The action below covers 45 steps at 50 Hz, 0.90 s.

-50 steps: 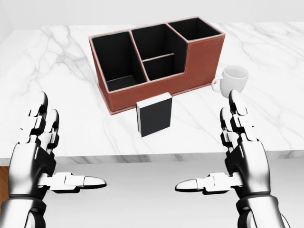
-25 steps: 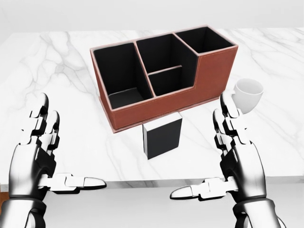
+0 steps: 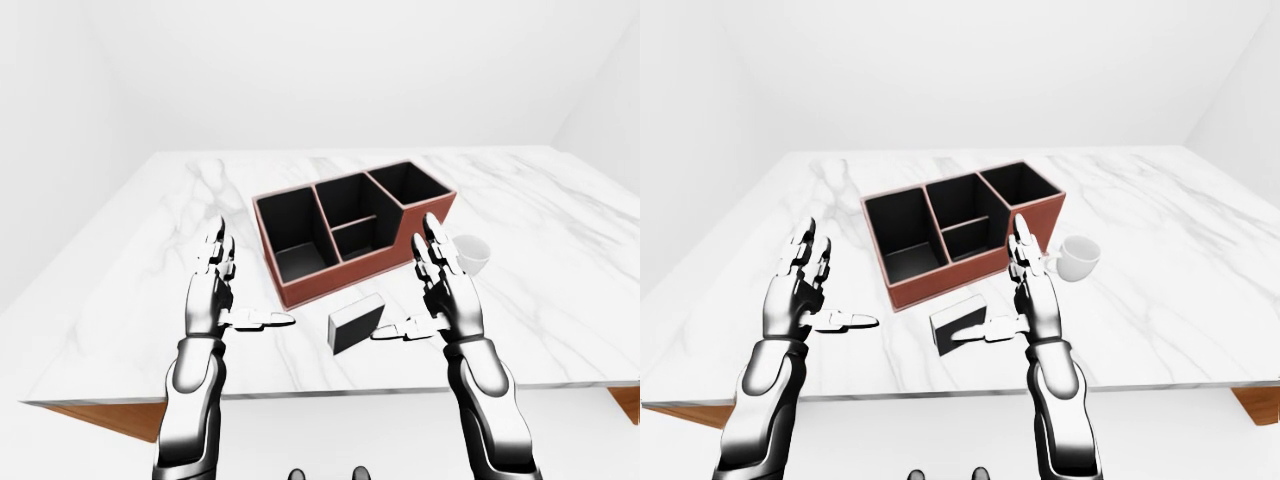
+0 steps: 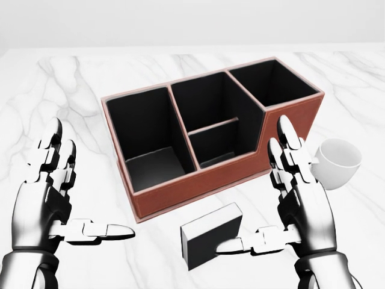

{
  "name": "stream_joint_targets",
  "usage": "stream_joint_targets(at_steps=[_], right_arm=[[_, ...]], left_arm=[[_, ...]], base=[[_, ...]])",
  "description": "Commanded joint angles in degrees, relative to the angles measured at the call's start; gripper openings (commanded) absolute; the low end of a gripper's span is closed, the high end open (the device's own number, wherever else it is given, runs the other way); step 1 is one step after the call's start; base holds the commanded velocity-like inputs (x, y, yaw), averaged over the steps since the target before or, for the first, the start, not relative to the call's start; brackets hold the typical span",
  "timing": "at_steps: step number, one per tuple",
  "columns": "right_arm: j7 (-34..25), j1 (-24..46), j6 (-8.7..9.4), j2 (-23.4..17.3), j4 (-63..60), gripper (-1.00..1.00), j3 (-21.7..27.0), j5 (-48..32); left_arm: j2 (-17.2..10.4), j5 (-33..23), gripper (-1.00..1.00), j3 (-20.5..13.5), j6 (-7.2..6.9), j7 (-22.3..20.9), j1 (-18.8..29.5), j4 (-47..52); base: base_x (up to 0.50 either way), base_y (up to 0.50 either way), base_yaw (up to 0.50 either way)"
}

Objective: Pick up the book and place it in the front compartment of the caddy.

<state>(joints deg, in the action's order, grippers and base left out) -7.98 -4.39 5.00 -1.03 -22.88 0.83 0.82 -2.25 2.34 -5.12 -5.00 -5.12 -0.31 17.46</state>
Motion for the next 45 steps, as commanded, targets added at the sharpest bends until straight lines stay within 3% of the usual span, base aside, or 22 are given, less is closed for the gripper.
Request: stream_joint_targets(at_steps=[1,14,27,45], right_arm=[[-0.22,0.28,0.0,-0.11,0.54,1.0,0.29,0.14],[-0.39,-0.5,0.0,0.0,-0.13,1.0,-0.89,-1.06],[-1.54,-1.44,0.0,0.25,-1.36,1.0,-1.24,-0.15],[-0.6,-1.34,0.0,0.02,-0.86,1.0,-1.85,-2.73]], left_arm=[[0.01,-0.01,1.0,0.04,0.0,-0.03,-0.04,0.12],[-0.04,0.03,1.0,-0.05,0.0,-0.08,0.09,0.1],[-0.04,0.06,1.0,-0.08,0.0,-0.07,0.15,0.26],[-0.04,0.0,1.0,0.0,0.0,-0.1,0.18,0.97]], base=[[0.5,0.0,0.0],[0.47,0.0,0.0],[0.04,0.0,0.0],[0.44,0.0,0.0]])
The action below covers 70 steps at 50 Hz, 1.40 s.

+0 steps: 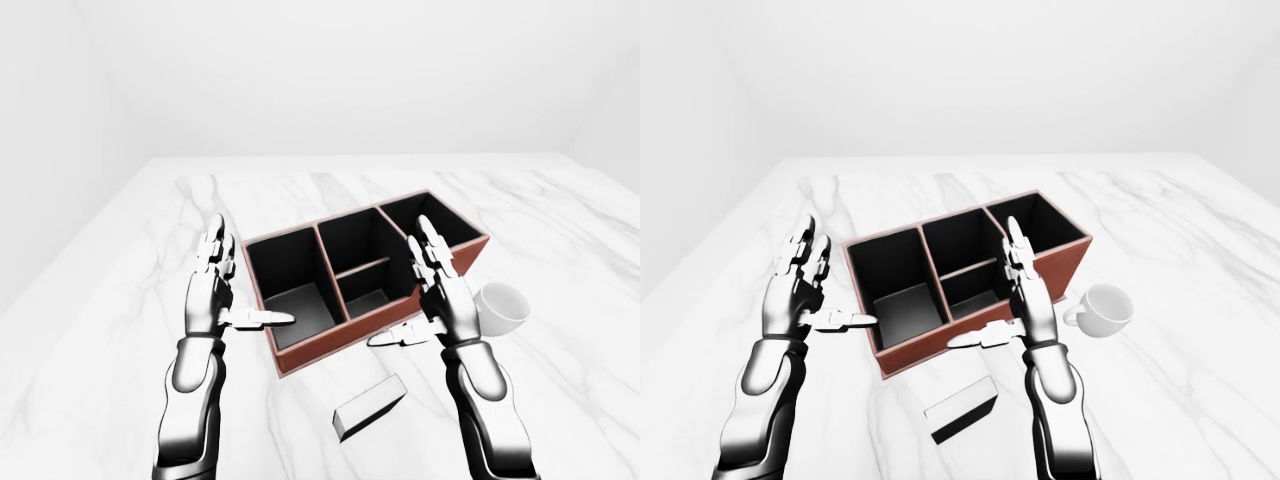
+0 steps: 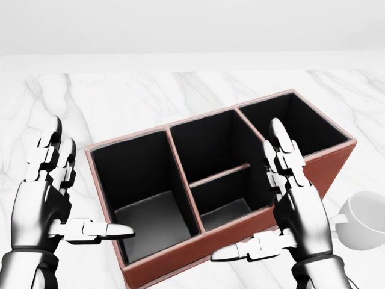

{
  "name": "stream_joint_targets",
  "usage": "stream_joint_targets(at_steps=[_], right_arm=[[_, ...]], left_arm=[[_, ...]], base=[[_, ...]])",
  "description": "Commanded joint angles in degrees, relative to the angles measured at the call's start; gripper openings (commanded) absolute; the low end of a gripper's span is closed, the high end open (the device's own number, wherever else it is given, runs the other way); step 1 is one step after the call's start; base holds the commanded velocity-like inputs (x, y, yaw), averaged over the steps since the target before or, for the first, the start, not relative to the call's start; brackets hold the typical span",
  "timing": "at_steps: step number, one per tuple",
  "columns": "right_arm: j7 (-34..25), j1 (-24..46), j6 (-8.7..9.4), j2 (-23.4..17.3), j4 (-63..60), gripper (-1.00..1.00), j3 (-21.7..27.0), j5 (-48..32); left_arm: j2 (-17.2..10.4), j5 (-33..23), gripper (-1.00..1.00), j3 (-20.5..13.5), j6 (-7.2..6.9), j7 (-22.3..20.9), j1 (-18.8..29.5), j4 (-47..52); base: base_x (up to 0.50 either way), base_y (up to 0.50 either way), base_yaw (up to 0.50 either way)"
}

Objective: Pick up the book and place it in the front compartment of the caddy.

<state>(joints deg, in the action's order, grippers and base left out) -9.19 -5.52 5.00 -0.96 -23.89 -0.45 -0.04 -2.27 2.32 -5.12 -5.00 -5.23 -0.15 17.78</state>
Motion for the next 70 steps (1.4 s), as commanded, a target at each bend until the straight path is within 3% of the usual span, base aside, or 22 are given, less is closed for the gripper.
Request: stream_joint_targets(at_steps=[1,5,6,7,20,51,70], right_arm=[[0.66,-0.18,0.0,-0.06,-0.02,1.0,-0.5,-2.01],[0.66,-0.14,0.0,-0.06,-0.88,1.0,-0.27,-2.11],[1.17,0.05,0.0,-2.38,-7.5,1.0,-0.28,-8.58],[0.6,0.03,0.0,-2.05,-7.91,1.0,-0.12,-9.51],[-1.55,-0.26,0.0,-0.83,-10.1,1.0,0.51,-12.98],[-8.58,-5.24,0.0,-1.4,-19.78,1.0,-3.35,-28.1],[-11.96,-16.55,0.0,-2.77,-23.77,1.0,-5.29,-34.66]], left_arm=[[-0.02,-0.01,1.0,0.01,0.0,0.04,0.0,0.85],[0.02,-0.08,1.0,0.12,0.0,0.0,-0.13,0.97],[-0.25,0.1,1.0,-0.37,0.0,-0.15,0.34,0.15],[-0.27,0.14,1.0,-0.43,0.0,-0.17,0.42,0.14],[-0.31,0.1,1.0,-0.54,0.0,-0.33,0.44,0.38],[-0.57,0.27,1.0,-1.01,0.0,-0.25,1.09,-0.41],[-0.86,0.56,1.0,-1.51,0.0,-0.14,1.54,-0.67]], base=[[0.0,0.0,0.0],[0.0,0.0,0.0],[0.0,0.0,0.0],[0.0,0.0,0.0],[0.0,0.0,0.0],[0.0,0.0,0.0],[0.0,0.0,0.0]])
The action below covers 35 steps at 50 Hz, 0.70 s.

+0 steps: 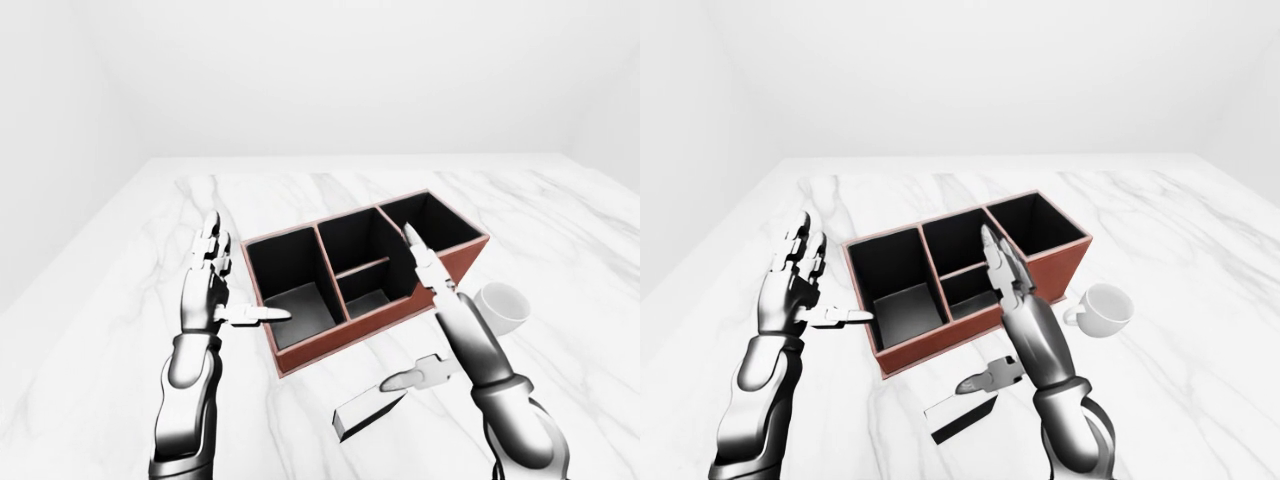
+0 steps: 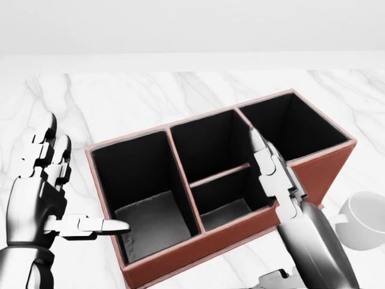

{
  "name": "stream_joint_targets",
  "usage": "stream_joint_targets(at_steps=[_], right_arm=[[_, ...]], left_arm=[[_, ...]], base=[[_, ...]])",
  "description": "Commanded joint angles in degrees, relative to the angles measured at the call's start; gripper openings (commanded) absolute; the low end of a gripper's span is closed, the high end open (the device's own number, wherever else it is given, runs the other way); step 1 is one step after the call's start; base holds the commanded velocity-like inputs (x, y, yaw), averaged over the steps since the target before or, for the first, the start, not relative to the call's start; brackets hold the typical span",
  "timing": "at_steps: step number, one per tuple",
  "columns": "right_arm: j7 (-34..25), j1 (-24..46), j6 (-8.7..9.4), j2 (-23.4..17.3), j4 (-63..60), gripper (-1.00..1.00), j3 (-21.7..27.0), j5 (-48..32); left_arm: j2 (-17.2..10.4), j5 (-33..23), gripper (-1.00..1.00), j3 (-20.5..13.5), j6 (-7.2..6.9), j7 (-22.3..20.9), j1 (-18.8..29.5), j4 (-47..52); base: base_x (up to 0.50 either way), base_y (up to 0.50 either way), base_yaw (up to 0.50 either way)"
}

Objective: Pick up the book and place it in the front compartment of the caddy.

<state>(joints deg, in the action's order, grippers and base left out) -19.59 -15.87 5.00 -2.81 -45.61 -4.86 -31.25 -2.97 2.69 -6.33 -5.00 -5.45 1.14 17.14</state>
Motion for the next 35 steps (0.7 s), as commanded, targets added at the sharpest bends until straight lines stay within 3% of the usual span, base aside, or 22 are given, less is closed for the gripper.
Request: stream_joint_targets(at_steps=[1,6,11,23,29,35], right_arm=[[-1.76,-6.75,0.0,-0.96,-2.08,1.0,-0.68,-3.59],[-3.07,-9.11,-2.81,-0.65,-2.72,1.0,1.03,-4.14],[-4.1,-9.42,-3.02,0.23,-3.53,1.0,1.27,-4.78],[-2.59,-13.01,-5.89,-0.6,-3.02,1.0,-1.75,-6.23],[-2.16,-13.45,-6.15,-1.31,-2.73,1.0,-2.37,-6.51],[-0.57,-14.12,-8.01,-2.07,-0.39,1.0,-3.13,-7.87]], left_arm=[[-0.14,0.15,1.0,-0.29,0.0,0.11,0.25,-0.15],[-0.13,0.05,1.0,-0.17,0.0,0.18,0.31,-0.23],[-0.1,-0.01,1.0,-0.12,0.0,0.18,0.31,-0.55],[-0.11,-0.06,1.0,-0.04,0.0,0.16,0.42,-1.32],[-0.11,-0.07,1.0,-0.02,0.0,0.15,0.35,-0.92],[-0.09,-0.1,1.0,0.02,0.0,0.14,0.31,-0.97]], base=[[0.0,0.0,0.0],[0.0,0.0,0.0],[0.0,0.0,0.0],[0.0,0.0,0.0],[0.0,0.0,0.0],[0.0,0.0,0.0]])
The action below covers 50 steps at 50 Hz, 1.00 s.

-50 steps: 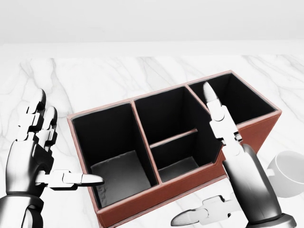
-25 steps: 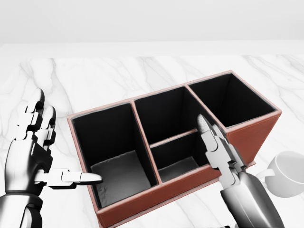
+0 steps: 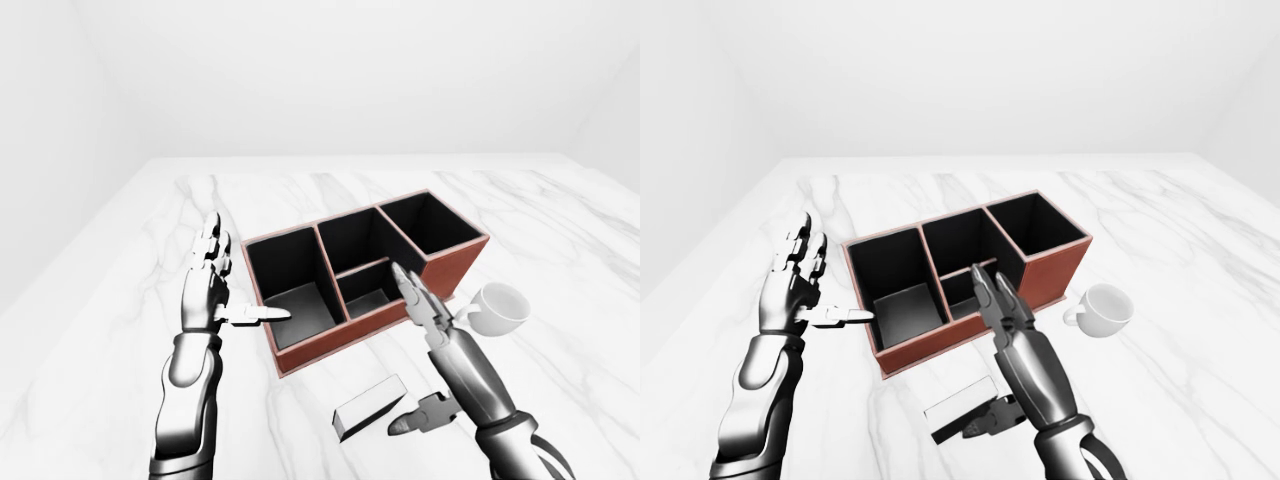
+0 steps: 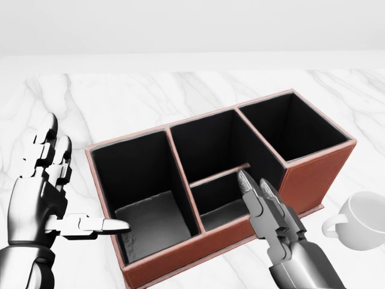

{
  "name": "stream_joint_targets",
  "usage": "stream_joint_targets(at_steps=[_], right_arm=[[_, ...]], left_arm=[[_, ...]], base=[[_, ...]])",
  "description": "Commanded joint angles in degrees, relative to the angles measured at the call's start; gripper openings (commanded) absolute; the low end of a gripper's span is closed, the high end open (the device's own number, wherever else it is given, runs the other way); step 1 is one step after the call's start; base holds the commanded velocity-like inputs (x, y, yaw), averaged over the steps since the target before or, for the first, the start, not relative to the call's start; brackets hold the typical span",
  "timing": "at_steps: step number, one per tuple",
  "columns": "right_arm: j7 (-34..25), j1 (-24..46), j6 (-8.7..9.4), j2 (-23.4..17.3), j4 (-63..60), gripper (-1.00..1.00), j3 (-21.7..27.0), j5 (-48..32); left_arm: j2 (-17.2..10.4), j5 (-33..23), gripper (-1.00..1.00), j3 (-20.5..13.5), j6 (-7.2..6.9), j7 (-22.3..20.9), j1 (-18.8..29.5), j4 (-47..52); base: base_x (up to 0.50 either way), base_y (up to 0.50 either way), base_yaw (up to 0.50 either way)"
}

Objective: Pick up the book and place it in the front compartment of the caddy.

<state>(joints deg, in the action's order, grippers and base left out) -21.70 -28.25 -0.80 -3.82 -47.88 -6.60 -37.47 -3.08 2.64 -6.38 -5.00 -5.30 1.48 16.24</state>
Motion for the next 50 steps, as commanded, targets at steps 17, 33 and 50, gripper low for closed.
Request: stream_joint_targets(at_steps=[17,33,50], right_arm=[[2.67,-1.82,-4.05,-2.03,4.41,1.0,-2.2,-5.1],[2.6,0.82,-3.14,-1.59,7.81,1.0,-2.54,-6.46],[1.98,2.64,-1.53,-1.78,8.53,1.0,-4.01,-8.09]], left_arm=[[0.06,-0.17,1.0,0.09,0.0,-0.16,-0.22,0.37],[0.1,-0.3,1.0,0.25,0.0,-0.16,-0.32,0.2],[-0.01,-0.17,1.0,0.04,0.0,-0.16,0.05,0.1]], base=[[0.0,0.0,0.0],[0.0,0.0,0.0],[0.0,0.0,0.0]])
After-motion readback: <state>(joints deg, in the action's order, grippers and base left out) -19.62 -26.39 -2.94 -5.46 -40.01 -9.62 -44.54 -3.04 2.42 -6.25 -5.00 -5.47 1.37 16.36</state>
